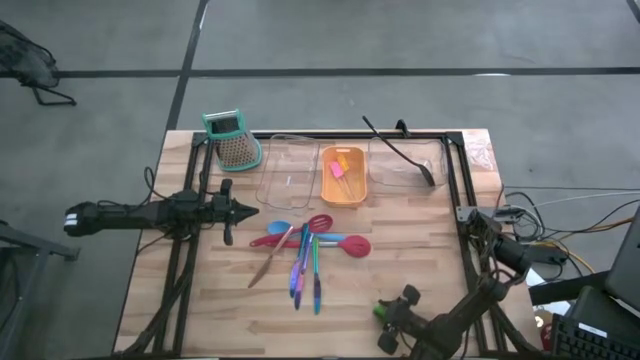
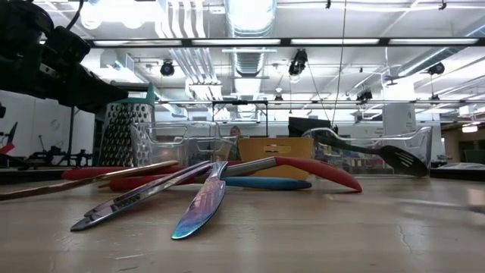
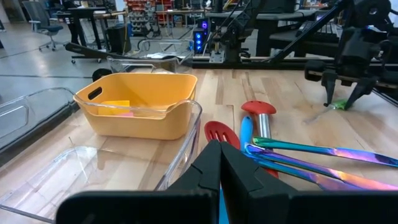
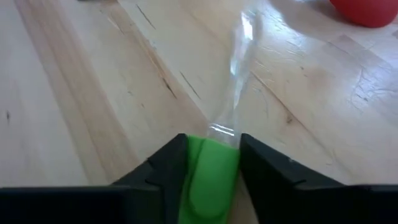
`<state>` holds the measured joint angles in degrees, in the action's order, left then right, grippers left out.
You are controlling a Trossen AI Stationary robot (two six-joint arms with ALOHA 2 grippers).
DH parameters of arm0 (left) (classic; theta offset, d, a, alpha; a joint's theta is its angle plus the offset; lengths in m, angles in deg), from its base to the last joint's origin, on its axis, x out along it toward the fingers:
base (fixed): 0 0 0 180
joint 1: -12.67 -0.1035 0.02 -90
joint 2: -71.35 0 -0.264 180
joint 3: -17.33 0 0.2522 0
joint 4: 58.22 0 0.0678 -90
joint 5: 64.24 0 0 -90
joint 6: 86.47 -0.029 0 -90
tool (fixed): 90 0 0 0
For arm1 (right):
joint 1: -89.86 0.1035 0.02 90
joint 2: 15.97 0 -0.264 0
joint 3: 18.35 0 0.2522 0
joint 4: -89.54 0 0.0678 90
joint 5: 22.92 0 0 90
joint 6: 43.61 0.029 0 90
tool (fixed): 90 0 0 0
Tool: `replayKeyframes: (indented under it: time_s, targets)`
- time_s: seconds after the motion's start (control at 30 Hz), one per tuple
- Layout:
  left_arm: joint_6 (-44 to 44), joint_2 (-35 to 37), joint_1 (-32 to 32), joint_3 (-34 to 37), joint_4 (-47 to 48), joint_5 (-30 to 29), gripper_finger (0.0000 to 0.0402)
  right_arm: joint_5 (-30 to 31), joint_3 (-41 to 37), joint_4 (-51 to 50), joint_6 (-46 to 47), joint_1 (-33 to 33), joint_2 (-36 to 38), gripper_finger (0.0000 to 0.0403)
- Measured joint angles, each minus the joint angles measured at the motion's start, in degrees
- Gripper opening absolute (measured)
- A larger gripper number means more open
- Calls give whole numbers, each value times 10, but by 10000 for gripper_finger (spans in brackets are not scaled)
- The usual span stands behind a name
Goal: Pick & Place Kitchen Items
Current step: Put the green spatula into the orange bin
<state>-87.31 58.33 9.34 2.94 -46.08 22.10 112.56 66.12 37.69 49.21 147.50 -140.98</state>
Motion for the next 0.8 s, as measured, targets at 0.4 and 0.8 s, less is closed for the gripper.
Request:
replayKeyframes:
  time_s: [0.4, 0.8]
  targets:
    - [0, 0, 0, 0, 1, 0, 5, 15, -5, -41, -2, 0, 20, 31]
    - [0, 0, 0, 0, 1, 0, 5, 43, -10, -116, -12, -21, 106, 31]
